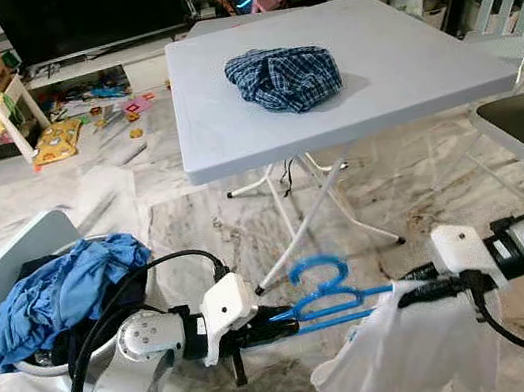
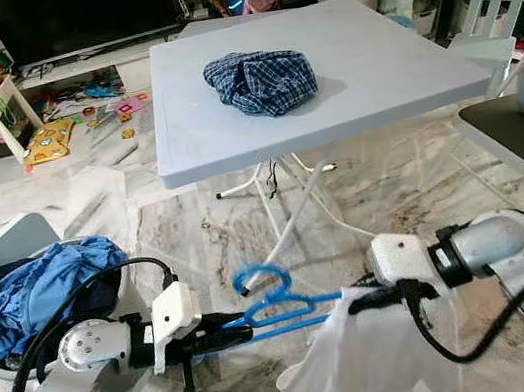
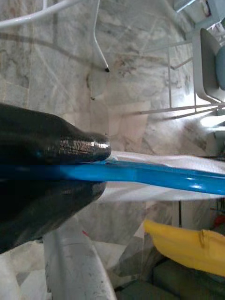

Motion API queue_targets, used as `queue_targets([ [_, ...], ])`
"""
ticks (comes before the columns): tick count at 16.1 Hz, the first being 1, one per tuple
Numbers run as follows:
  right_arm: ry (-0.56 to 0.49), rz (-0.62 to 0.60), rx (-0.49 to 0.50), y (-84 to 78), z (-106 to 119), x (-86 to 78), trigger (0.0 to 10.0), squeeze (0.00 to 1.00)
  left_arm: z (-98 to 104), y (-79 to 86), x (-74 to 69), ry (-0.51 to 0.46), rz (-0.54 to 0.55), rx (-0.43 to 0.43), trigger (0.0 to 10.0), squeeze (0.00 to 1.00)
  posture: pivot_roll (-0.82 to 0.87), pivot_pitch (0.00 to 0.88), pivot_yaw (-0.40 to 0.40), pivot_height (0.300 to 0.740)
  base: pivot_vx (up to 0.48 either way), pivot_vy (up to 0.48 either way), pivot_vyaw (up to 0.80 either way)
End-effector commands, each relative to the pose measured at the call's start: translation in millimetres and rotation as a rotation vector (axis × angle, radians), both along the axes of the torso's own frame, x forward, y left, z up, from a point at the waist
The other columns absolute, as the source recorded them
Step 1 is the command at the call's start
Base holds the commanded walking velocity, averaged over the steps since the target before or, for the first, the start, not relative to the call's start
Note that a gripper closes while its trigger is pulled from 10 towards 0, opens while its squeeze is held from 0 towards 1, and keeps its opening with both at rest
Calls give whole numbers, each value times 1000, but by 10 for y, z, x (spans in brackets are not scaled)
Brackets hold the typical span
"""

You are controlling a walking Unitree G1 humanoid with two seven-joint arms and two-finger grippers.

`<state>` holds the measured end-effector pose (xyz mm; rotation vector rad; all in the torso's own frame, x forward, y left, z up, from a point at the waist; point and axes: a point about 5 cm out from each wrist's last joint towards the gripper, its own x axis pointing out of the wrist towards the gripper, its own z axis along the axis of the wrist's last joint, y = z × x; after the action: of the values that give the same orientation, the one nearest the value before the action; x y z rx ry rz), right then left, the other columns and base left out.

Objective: Hang hanger

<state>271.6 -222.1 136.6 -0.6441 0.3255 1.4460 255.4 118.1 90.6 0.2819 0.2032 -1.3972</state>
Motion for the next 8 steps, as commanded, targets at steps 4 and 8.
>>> queue_targets([
  [4, -138, -27, 64, 128, 143, 207, 10000, 0, 39, 44, 225, -99, 125, -18, 0, 0, -173, 0, 39, 740, 0, 0, 0],
  [8, -244, -53, 73, 242, 200, 375, 10000, 0, 30, 160, 384, -171, 228, 8, 0, 0, -172, 0, 37, 740, 0, 0, 0],
])
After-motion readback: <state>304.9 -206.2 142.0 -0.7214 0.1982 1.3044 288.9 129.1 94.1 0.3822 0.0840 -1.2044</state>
